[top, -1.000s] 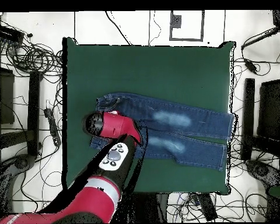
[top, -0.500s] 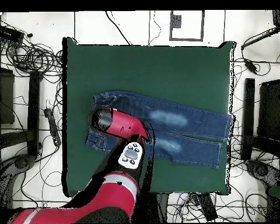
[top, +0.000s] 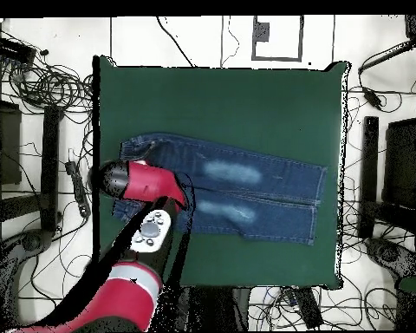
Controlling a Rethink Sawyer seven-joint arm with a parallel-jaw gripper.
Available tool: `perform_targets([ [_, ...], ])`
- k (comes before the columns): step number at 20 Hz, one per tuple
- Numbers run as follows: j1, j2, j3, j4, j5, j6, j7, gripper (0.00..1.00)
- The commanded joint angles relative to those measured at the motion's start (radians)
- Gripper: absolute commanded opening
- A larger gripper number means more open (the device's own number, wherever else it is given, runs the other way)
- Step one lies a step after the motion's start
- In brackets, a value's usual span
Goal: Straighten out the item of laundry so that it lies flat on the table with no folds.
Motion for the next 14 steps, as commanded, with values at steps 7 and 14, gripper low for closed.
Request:
perform_targets([
  [7,0.144,0.107,0.052,-0.132,0.100,0.151,0.322,1.00],
  [14,0.167,0.011,-0.311,0.026,-0.246,0.115,-0.004,1.00],
])
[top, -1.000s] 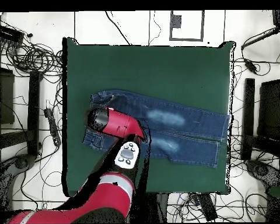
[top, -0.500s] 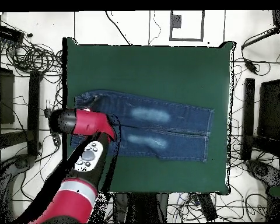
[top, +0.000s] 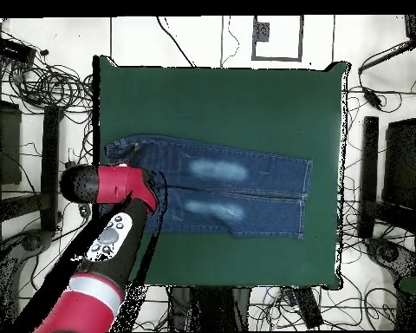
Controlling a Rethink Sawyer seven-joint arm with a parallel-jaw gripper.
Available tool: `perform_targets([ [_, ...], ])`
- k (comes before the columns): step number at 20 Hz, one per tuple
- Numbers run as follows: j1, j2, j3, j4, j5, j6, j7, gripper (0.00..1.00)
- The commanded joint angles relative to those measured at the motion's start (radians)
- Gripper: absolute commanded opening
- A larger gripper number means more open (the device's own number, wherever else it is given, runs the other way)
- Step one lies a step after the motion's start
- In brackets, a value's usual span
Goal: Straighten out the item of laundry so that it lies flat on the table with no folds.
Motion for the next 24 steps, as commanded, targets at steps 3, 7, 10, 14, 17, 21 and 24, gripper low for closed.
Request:
perform_targets([
  [3,-0.002,-0.137,-0.233,0.150,-0.339,0.017,-0.147,1.00],
  [7,-0.134,-0.288,-0.126,0.192,-0.432,0.008,-0.259,1.00],
  [10,-0.284,-0.401,0.046,0.261,-0.431,-0.016,-0.319,1.00],
  [14,-0.440,-0.347,0.223,0.311,-0.458,-0.163,-0.303,1.00],
  [17,-0.509,-0.254,0.276,0.308,-0.536,-0.307,-0.270,1.00],
  [21,-0.516,-0.199,0.260,0.295,-0.610,-0.351,-0.187,1.00],
  [24,-0.504,-0.163,0.229,0.279,-0.650,-0.380,-0.125,1.00],
])
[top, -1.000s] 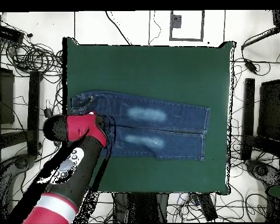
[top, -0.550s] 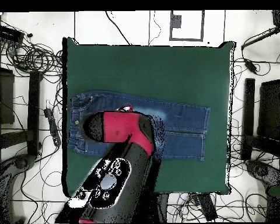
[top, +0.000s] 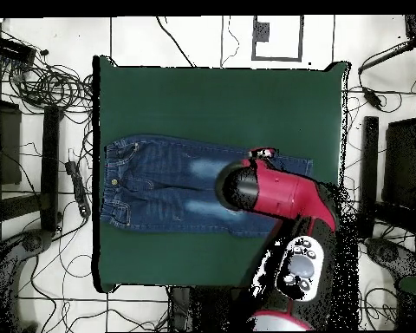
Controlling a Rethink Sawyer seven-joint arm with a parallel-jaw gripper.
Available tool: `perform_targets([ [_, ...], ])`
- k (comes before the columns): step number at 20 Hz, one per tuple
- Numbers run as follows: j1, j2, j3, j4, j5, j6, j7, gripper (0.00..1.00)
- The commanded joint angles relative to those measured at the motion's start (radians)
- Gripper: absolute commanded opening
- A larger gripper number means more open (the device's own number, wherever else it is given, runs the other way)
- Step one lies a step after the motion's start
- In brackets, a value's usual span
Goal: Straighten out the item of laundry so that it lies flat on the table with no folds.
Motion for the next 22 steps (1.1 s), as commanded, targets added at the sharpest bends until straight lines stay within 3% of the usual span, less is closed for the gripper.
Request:
perform_targets([
  [1,0.038,0.154,0.199,0.116,-0.127,-0.085,-0.111,1.00],
  [7,0.055,0.210,0.166,0.097,-0.148,-0.128,-0.027,1.00],
  [12,0.104,0.210,0.131,0.094,-0.114,-0.082,0.025,1.00],
  [18,0.097,0.203,0.101,0.082,-0.118,0.007,-0.016,1.00],
  [22,0.053,0.219,0.093,0.070,-0.152,-0.012,-0.061,1.00],
])
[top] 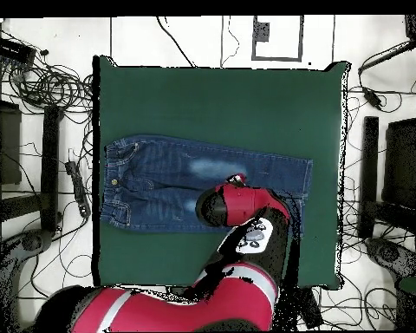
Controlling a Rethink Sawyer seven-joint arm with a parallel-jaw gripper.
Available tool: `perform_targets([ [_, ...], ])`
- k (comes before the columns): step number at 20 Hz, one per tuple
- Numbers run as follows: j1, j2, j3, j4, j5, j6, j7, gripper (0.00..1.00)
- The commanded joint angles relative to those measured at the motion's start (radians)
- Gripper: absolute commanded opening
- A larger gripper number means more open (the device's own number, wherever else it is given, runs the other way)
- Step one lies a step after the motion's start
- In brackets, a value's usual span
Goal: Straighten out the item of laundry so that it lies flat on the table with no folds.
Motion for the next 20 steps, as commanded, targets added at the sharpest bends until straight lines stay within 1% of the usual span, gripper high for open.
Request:
perform_targets([
  [1,-0.033,0.028,0.078,0.036,-0.040,0.076,-0.065,1.00],
  [6,-0.055,0.076,0.060,-0.010,-0.064,0.076,-0.077,1.00],
  [8,-0.068,0.081,0.062,-0.017,-0.074,0.082,-0.082,1.00],
  [10,-0.083,0.081,0.065,-0.017,-0.084,0.096,-0.089,1.00],
  [15,-0.105,0.097,0.064,-0.002,-0.102,0.077,-0.088,1.00],
  [20,-0.144,0.137,0.071,-0.025,-0.122,0.048,-0.103,1.00],
])
